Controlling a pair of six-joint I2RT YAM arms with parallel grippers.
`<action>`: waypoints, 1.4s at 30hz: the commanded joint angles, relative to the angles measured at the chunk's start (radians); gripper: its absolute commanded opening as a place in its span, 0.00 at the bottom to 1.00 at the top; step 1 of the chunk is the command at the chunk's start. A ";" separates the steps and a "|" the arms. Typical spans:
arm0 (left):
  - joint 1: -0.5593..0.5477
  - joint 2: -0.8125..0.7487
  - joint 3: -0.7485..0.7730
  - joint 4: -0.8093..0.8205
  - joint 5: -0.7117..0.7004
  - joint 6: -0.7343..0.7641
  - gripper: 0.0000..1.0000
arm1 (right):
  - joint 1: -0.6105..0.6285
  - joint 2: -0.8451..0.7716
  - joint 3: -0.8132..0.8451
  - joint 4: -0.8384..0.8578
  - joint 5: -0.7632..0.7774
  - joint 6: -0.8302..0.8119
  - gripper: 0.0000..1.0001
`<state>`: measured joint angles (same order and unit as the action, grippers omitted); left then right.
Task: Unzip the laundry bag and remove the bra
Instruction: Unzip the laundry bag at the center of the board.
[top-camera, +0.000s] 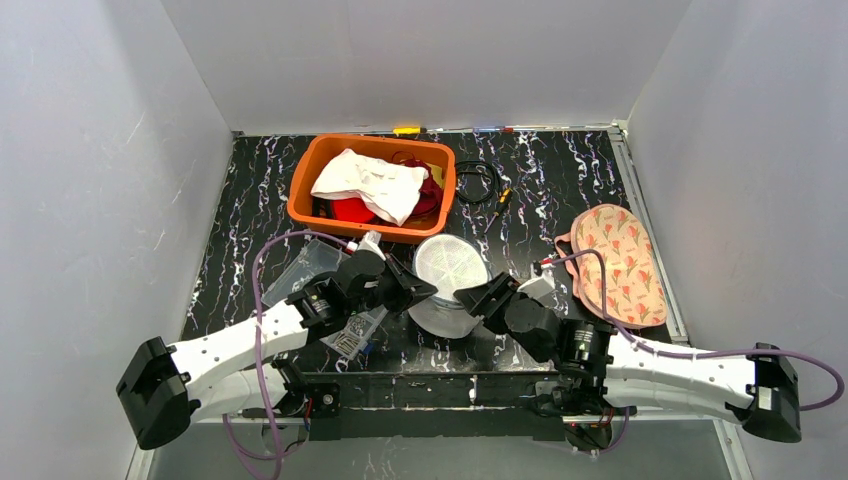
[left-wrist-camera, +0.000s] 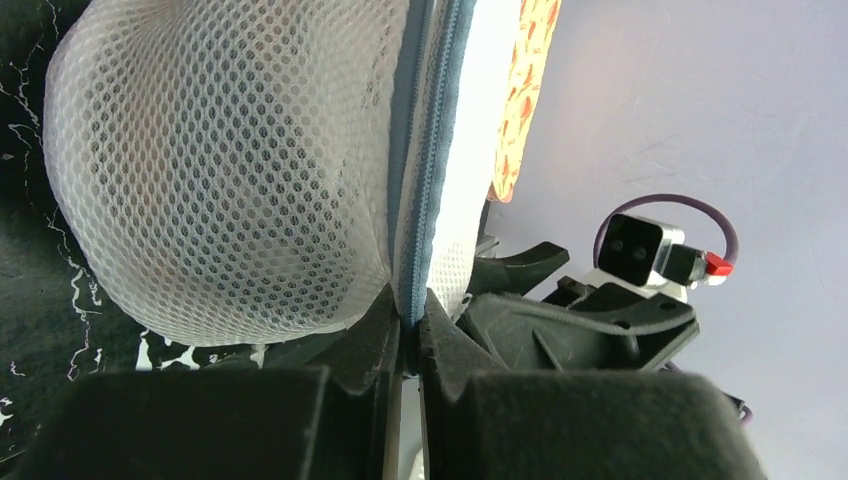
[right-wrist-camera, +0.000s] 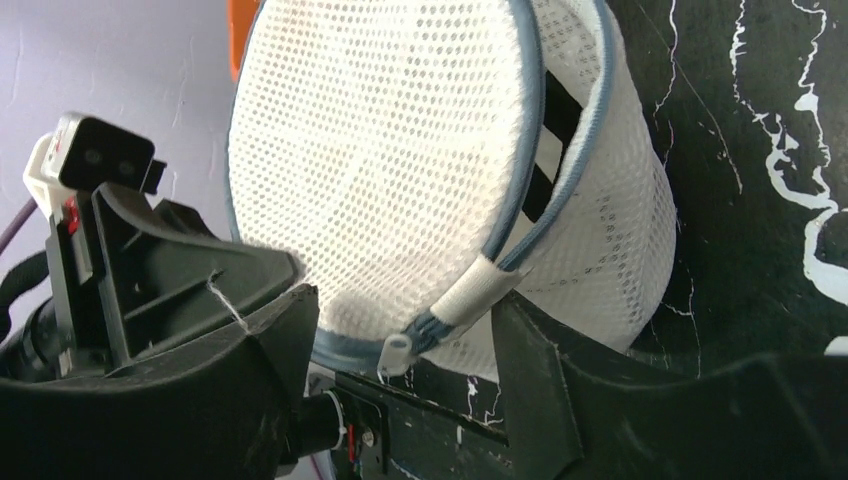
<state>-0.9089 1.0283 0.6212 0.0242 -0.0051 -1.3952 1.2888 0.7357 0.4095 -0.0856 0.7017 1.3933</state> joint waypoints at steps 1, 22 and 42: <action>-0.010 -0.052 -0.010 0.019 -0.046 0.022 0.00 | -0.069 0.035 0.030 0.095 -0.075 0.016 0.68; -0.006 -0.237 0.051 -0.357 -0.060 0.250 0.73 | -0.201 0.075 0.240 -0.088 -0.353 -0.563 0.01; -0.002 -0.667 -0.108 -0.560 -0.165 0.445 0.83 | -0.238 0.048 0.222 -0.033 -0.803 -0.988 0.01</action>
<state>-0.9119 0.3138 0.5556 -0.5404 -0.2157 -0.9848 1.0622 0.8730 0.7193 -0.1997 -0.0498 0.4046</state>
